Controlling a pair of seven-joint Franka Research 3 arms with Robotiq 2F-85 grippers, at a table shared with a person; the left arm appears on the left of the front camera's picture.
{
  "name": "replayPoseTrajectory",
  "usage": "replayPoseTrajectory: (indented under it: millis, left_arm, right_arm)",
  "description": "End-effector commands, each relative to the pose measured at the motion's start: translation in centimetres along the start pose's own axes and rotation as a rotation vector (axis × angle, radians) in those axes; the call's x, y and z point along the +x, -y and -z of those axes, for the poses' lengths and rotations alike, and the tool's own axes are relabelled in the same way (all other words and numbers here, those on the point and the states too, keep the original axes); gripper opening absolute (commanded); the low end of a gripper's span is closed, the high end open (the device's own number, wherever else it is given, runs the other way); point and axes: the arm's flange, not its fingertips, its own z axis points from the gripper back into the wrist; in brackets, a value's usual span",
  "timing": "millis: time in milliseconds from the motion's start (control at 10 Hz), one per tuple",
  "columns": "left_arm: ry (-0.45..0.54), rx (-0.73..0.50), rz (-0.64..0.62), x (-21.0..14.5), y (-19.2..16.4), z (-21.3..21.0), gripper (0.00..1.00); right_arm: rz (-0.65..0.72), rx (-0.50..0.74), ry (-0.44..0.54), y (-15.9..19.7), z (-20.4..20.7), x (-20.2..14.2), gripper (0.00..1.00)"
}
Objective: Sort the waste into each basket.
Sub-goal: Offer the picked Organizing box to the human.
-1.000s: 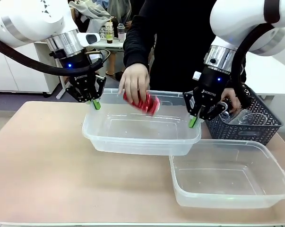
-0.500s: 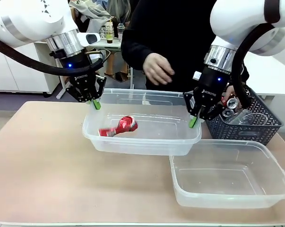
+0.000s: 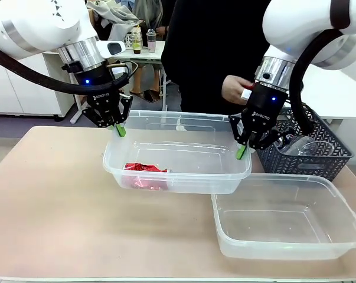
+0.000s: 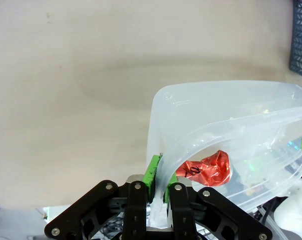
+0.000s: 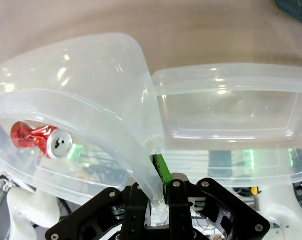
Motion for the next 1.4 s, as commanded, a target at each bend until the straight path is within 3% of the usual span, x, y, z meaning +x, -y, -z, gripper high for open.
replayPoseTrajectory:
  millis: [0, 1300]
  left_arm:
    - [0.023, -0.028, -0.01, -0.45, -0.06, -0.4, 0.07]
    - [0.023, -0.028, -0.01, -0.45, -0.06, -0.4, 0.07]
  right_arm:
    - [0.013, 0.007, 0.004, 0.19, -0.15, 0.09, 0.05]
    - [0.013, 0.007, 0.004, 0.19, -0.15, 0.09, 0.05]
